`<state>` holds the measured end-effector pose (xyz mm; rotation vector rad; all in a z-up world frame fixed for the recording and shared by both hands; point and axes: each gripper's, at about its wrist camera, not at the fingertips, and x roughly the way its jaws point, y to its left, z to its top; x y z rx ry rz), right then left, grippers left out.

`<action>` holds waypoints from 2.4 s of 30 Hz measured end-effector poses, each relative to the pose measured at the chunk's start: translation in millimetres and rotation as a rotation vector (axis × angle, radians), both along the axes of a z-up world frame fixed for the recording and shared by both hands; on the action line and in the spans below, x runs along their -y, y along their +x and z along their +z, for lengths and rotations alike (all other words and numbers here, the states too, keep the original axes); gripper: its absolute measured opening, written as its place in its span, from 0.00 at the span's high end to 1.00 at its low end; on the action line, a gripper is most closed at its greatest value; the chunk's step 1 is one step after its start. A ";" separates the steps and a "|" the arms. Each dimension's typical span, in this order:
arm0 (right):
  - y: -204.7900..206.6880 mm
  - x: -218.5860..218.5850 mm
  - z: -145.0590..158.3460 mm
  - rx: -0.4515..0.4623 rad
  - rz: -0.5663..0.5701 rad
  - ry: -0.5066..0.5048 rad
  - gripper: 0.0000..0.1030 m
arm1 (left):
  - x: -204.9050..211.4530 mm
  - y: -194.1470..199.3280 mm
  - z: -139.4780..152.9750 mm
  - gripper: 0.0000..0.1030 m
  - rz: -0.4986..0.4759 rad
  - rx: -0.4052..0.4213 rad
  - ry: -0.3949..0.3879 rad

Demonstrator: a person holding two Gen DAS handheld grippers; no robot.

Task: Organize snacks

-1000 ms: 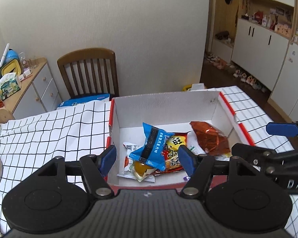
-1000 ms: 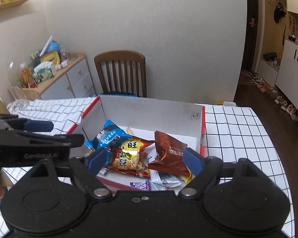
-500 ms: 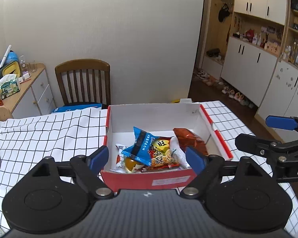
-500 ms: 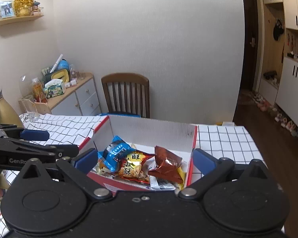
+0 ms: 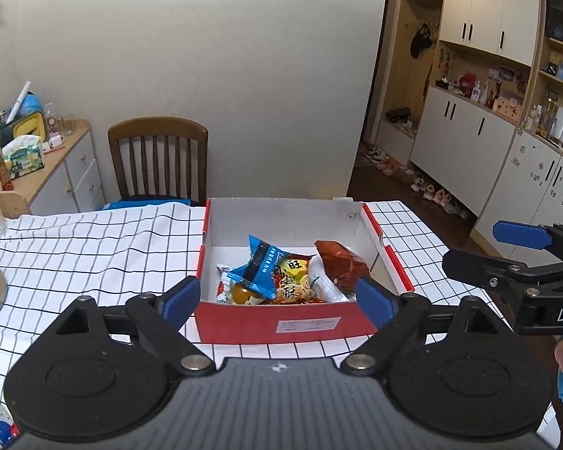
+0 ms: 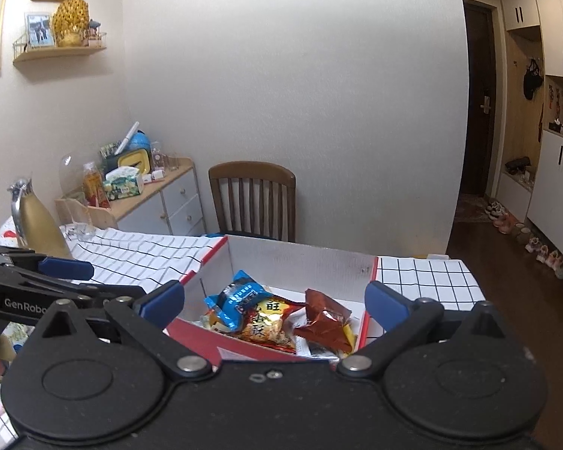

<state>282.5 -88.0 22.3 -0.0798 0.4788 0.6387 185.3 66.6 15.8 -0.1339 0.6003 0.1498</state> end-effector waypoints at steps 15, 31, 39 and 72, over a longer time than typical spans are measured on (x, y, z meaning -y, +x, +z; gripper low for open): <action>-24.2 13.4 -0.2 -0.010 -0.016 0.046 0.00 | 8.8 -31.1 4.2 0.04 0.049 0.038 -0.002; -35.5 22.2 -2.0 -0.009 -0.041 0.045 0.00 | 18.8 -37.9 3.7 0.00 0.025 0.037 -0.029; -37.8 28.9 -3.5 -0.024 -0.057 0.052 0.00 | 18.3 -38.6 2.5 0.00 0.027 0.037 -0.063; -40.0 30.0 -8.0 -0.063 -0.076 0.058 0.00 | 17.6 -41.3 -1.0 0.00 0.028 0.025 -0.073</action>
